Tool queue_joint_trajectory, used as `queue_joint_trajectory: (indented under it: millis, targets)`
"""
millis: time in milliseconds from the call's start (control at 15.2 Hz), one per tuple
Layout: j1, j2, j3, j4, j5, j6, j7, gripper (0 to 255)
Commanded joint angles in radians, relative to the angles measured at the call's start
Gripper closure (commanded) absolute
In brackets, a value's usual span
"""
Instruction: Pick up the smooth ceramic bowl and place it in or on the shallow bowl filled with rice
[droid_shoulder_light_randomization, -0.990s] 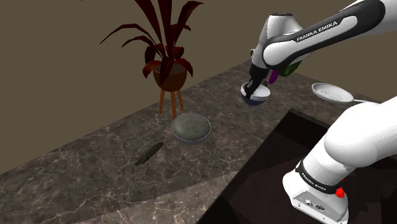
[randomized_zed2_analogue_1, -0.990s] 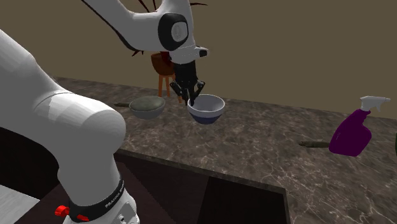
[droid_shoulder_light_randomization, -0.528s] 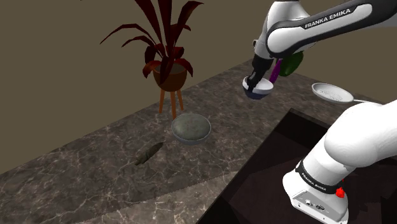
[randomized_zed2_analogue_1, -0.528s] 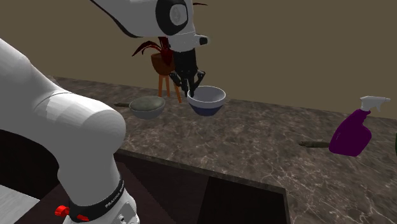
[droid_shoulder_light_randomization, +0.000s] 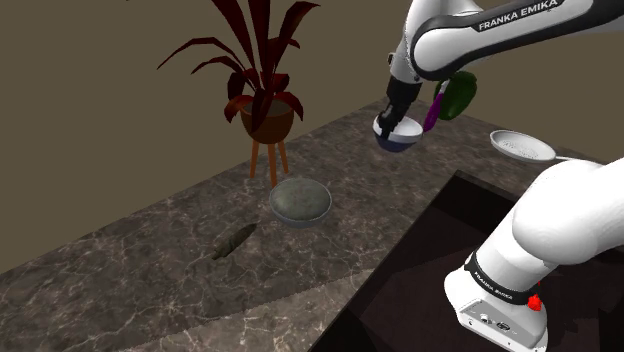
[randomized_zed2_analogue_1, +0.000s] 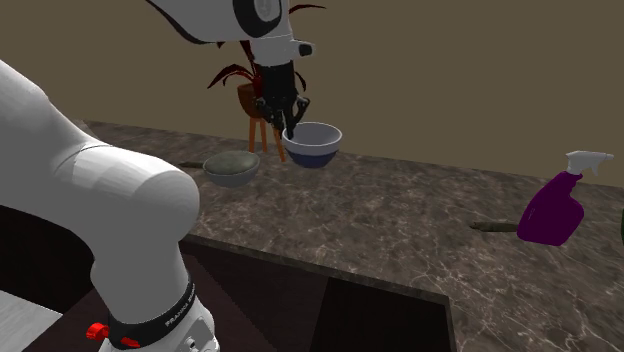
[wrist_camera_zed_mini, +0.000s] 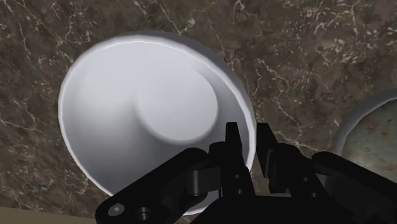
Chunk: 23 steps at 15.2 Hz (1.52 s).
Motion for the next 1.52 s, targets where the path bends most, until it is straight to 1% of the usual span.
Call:
queue_joint_trajectory:
  millis: [0,396,792,1122,1386,1452]
  targets:
    - [0.028,-0.001,0.046,0.01,0.022,-0.014,0.056,255]
    - [0.096,0.071,0.166,0.087,0.073,-0.027,0.206,255]
    - [0.145,0.179,0.278,0.205,0.097,-0.044,0.352,255]
    - [0.174,0.291,0.364,0.333,0.089,-0.066,0.475,255]
    - [0.196,0.395,0.427,0.454,0.062,-0.093,0.576,255]
    - [0.204,0.434,0.447,0.5,0.048,-0.105,0.611,255]
